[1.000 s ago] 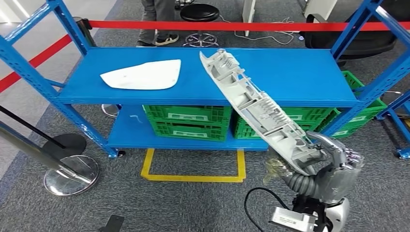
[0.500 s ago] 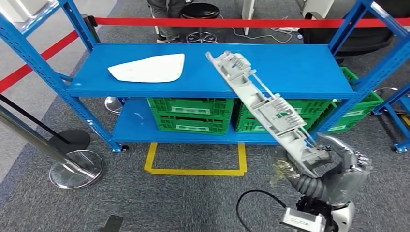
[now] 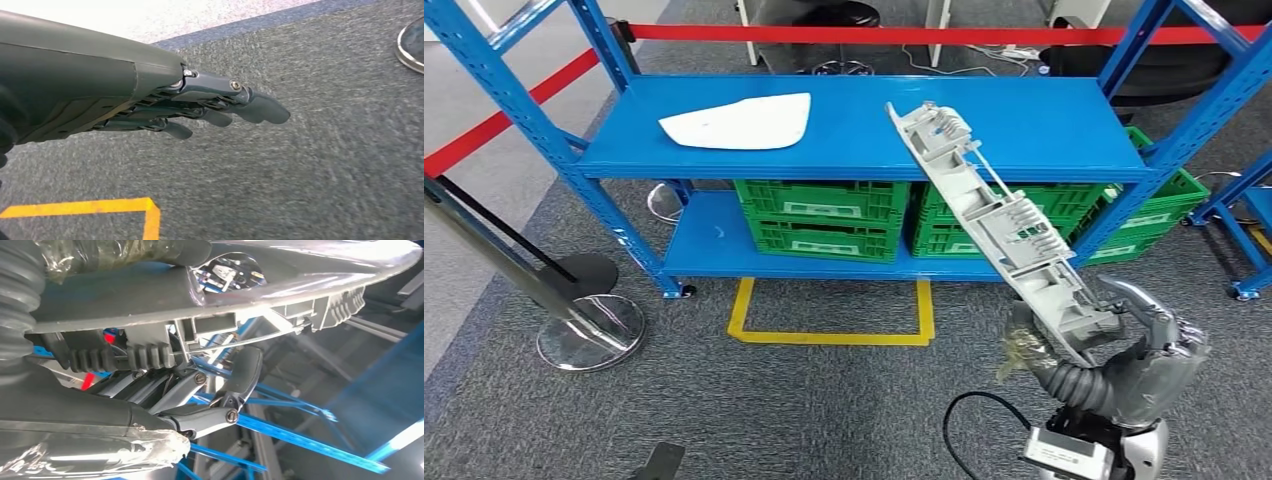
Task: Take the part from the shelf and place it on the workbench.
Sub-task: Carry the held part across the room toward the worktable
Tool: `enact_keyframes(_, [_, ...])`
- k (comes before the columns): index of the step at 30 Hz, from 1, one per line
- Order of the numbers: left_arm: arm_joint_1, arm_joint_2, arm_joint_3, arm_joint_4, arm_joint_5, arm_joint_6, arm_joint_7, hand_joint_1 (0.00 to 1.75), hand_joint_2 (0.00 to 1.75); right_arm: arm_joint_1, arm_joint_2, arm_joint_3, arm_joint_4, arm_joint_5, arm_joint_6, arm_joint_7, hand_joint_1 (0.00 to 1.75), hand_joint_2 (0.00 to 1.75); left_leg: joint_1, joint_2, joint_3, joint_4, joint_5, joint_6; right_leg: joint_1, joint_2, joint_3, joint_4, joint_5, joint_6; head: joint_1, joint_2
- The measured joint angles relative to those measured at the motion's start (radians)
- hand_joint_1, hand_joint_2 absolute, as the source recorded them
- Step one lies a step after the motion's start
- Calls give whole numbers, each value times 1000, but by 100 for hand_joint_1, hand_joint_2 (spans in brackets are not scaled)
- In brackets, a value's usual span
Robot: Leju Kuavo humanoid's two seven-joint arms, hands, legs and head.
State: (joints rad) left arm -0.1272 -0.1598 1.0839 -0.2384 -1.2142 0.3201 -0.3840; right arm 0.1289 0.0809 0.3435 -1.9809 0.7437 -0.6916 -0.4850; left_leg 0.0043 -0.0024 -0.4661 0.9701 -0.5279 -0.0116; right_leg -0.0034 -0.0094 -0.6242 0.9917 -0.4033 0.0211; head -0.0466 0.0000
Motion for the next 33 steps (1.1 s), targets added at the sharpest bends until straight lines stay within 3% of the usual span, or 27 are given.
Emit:
enact_keyframes(1, [1,-1,0,0,0,0,0,0,175,1,-1,-1,-1,0,0,0,175,175,1,2,-7,-2,7,9,-1,4,-6,2,3,5,-1,0])
enact_keyframes(2, [0,-1,0,0,0,0,0,0,175,2,-1,-1,-2,-1,0,0,175,175,2,4,-16,-3,17,19,-1,8,-16,13,-12,9,2,0])
enact_keyframes(4, [-1,-2,0,0,0,0,0,0,175,3,-3,-2,-3,-2,0,0,175,175,4,7,-40,-8,39,35,-1,16,-46,92,-95,16,8,0])
enact_keyframes(6, [-2,-2,0,0,0,0,0,0,175,4,-5,-2,-4,-2,0,0,175,175,0,8,-67,-7,60,40,0,15,-71,220,-188,20,11,0])
enact_keyframes(7, [-1,-2,0,0,0,0,0,0,175,5,-5,-2,-4,-3,0,0,175,175,-1,9,-80,-7,70,40,0,15,-73,268,-201,20,11,0])
enact_keyframes(8, [-1,-2,0,0,-1,0,0,0,175,6,-6,-2,-4,-4,0,-1,175,175,-3,9,-94,-6,81,40,0,15,-63,290,-189,19,11,0])
enact_keyframes(9, [-1,-3,0,0,-1,0,0,0,175,8,-7,-2,-4,-5,0,-1,175,175,-4,9,-107,-5,92,39,0,15,-35,277,-160,16,11,0])
enact_keyframes(11, [-1,-4,0,0,-2,0,0,0,175,10,-8,-3,-5,-7,0,-2,175,175,-6,8,-126,-4,110,34,1,15,64,160,-114,6,11,0])
enact_keyframes(13, [-2,-6,0,0,-3,0,0,0,175,11,-8,-6,-9,-7,0,-4,175,175,-11,7,-138,-2,129,26,4,15,168,9,-127,-3,10,0])
enact_keyframes(14, [-2,-6,0,0,-3,0,0,0,175,12,-8,-7,-11,-7,0,-6,175,175,-11,7,-144,-1,138,21,5,15,193,-33,-139,-5,9,0])
enact_keyframes(16, [-1,-6,0,0,-5,0,0,0,175,17,-8,-11,-14,-3,0,-13,175,175,-11,6,-155,2,151,12,4,14,187,-52,-137,-12,9,0])
enact_keyframes(17, [0,-6,0,0,-6,1,0,0,175,21,-8,-13,-15,-1,0,-16,175,175,-10,6,-161,10,138,6,3,12,178,-50,-130,-18,9,0])
enact_keyframes(19, [2,-6,-1,0,-8,2,0,0,175,29,-8,-17,-18,2,0,-21,175,175,-7,4,-183,77,60,-5,-1,6,158,-48,-112,-32,7,0])
enact_keyframes(21, [3,-6,-1,0,-10,3,0,0,175,36,-8,-21,-20,2,0,-24,175,175,-3,4,-215,209,-38,-13,2,4,135,-42,-95,-40,4,0])
enact_keyframes(22, [3,-6,-1,0,-11,3,0,0,175,39,-8,-22,-21,2,0,-25,175,175,-1,4,-225,268,-59,-15,3,4,121,-37,-86,-40,4,0])
enact_keyframes(23, [3,-6,-1,0,-11,3,0,0,175,43,-8,-24,-23,2,0,-25,175,175,-1,4,-223,303,-56,-15,4,3,105,-31,-78,-40,4,0])
enact_keyframes(24, [3,-7,-2,0,-11,3,0,0,175,47,-8,-26,-24,2,-1,-26,175,175,-1,4,-207,305,-35,-14,5,4,89,-24,-71,-40,4,0])
enact_keyframes(26, [2,-7,-2,0,-11,3,0,0,175,52,-8,-28,-25,2,-1,-27,175,175,-2,4,-126,207,18,-4,7,5,61,-9,-61,-37,4,0])
enact_keyframes(28, [0,-7,-4,0,-11,3,0,0,175,56,-8,-31,-30,2,-1,-31,175,175,-5,4,-40,74,21,9,11,6,41,4,-53,-30,4,0])
enact_keyframes(29, [-2,-6,-5,0,-12,4,0,0,175,58,-8,-33,-32,1,-1,-33,175,175,-7,4,-18,33,11,14,12,5,35,8,-48,-25,4,0])
enact_keyframes(31, [-1,-8,-7,0,-14,4,0,0,175,60,-8,-35,-35,1,-1,-36,175,175,-8,5,-13,6,8,22,12,3,28,9,-37,-12,5,0])
enact_keyframes(33, [1,-10,-8,0,-14,5,0,0,175,64,-8,-37,-37,-1,-1,-37,175,175,-4,7,-21,-1,23,33,10,5,11,30,-54,0,7,0])
